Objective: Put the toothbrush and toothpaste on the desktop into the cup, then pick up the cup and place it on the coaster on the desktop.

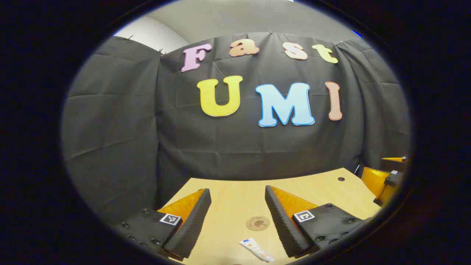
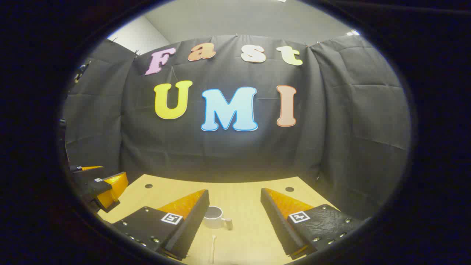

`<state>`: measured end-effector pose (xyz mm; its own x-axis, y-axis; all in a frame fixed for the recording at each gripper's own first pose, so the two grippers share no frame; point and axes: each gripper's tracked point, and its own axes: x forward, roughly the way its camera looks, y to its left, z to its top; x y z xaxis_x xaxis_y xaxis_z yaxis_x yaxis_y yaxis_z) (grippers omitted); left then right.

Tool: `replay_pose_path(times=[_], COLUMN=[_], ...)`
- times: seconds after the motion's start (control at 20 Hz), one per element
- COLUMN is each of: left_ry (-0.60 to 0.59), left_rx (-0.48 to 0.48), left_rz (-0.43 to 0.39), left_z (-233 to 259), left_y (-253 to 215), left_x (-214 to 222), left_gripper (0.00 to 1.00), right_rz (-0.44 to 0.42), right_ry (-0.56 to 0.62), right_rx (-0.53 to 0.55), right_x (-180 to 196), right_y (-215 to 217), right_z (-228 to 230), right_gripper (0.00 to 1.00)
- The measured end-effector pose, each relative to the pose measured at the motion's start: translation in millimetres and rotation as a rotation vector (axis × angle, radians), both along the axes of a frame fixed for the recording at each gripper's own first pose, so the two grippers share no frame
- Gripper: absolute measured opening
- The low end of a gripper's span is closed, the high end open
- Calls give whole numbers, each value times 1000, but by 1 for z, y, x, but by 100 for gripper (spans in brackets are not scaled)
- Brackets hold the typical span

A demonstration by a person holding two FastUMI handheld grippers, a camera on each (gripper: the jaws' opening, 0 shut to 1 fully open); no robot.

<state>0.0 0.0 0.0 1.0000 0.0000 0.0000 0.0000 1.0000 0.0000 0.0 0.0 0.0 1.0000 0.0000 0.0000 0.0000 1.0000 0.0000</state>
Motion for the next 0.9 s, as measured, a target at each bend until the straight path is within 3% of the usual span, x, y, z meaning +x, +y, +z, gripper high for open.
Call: replay_pose_path(times=[0.05,0.1,0.75,0.9], left_ry=[4,12,-10,43], left_rx=[-3,-7,7,-2], left_rz=[-3,-5,-9,-16], left_z=[-1,-6,-7,-26], left_y=[-2,-4,-9,-13], left_x=[-1,-2,5,12], left_gripper=[92,95,95,95], right_rz=[12,20,58,67], right_ry=[1,8,11,50], right_rx=[1,-3,-7,-16], right_x=[1,6,10,16], right_y=[5,10,16,18], right_z=[0,1,-1,-11], right_gripper=[89,89,89,89])
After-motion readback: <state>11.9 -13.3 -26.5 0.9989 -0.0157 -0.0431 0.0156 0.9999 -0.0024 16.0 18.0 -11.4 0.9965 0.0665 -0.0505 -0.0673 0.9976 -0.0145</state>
